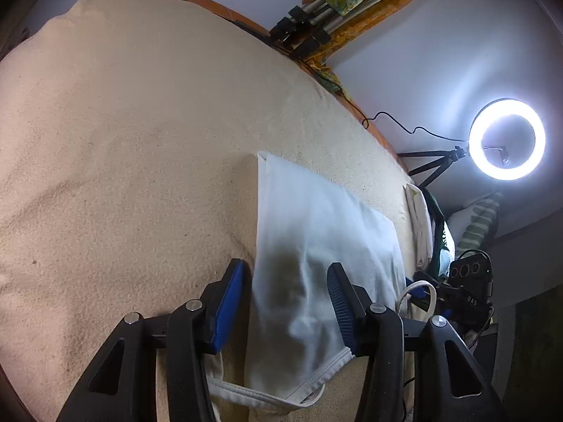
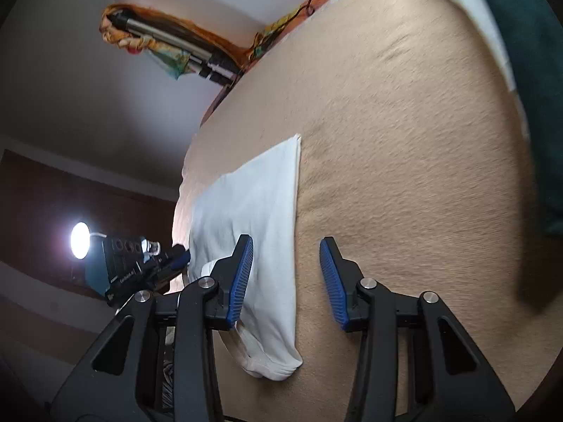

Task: Fold small clothes
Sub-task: 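Close both grippers on the folded tank top edge and lift it, then carry the folded tank top with both grippers onto the clothes stack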

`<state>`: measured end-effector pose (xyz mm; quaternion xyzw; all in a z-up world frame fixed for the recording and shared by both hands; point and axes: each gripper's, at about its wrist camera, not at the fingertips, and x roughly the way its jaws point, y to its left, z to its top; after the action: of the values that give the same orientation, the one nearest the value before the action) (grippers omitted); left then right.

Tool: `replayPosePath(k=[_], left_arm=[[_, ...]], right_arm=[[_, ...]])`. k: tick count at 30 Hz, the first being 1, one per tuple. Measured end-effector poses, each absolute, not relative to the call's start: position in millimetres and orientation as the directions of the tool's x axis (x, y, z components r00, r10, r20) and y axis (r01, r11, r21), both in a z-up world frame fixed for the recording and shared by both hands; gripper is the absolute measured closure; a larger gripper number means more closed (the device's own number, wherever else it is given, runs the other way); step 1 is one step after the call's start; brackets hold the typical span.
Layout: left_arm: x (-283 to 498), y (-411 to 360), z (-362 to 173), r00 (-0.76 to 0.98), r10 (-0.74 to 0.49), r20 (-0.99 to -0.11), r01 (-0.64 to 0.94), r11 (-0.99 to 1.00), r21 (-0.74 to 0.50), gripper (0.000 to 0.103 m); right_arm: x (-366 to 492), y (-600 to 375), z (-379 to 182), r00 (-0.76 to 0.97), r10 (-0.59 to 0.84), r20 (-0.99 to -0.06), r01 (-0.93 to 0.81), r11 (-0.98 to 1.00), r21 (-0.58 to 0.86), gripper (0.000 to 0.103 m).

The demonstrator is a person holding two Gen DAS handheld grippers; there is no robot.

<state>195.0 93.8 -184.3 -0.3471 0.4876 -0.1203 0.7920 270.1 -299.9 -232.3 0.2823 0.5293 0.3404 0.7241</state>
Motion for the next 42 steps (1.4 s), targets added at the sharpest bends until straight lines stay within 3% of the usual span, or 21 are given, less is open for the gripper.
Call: replayPosePath(k=[6, 10, 13, 23, 42], left_arm=[[202, 85, -187, 0.491, -0.532, -0.69, -0.136, 0.735, -0.664, 0.068], [203, 78, -189, 0.484, -0.521, -0.703, -0.13, 0.752, -0.647, 0.091], [201, 70, -182, 0.494, -0.483, -0.722, -0.099, 0.795, -0.599, 0.097], [188, 44, -145, 0.567, -0.41, -0.715, 0.008, 0.87, -0.493, 0.098], [205, -50, -99, 0.577, -0.513, -0.635, 0.208, 0.844, -0.494, 0.099]], right_arm=[[271, -277, -234, 0.178, 0.807, -0.563, -0.211, 0.59, 0.78, 0.067], [269, -267, -230, 0.182, 0.78, -0.599, -0.231, 0.626, 0.745, 0.08], [266, -265, -223, 0.202, 0.754, -0.625, -0.254, 0.657, 0.71, 0.092], [244, -259, -178, 0.287, 0.693, -0.661, -0.368, 0.717, 0.592, 0.095], [221, -337, -123, 0.47, 0.61, -0.638, -0.349, 0.792, 0.5, 0.095]])
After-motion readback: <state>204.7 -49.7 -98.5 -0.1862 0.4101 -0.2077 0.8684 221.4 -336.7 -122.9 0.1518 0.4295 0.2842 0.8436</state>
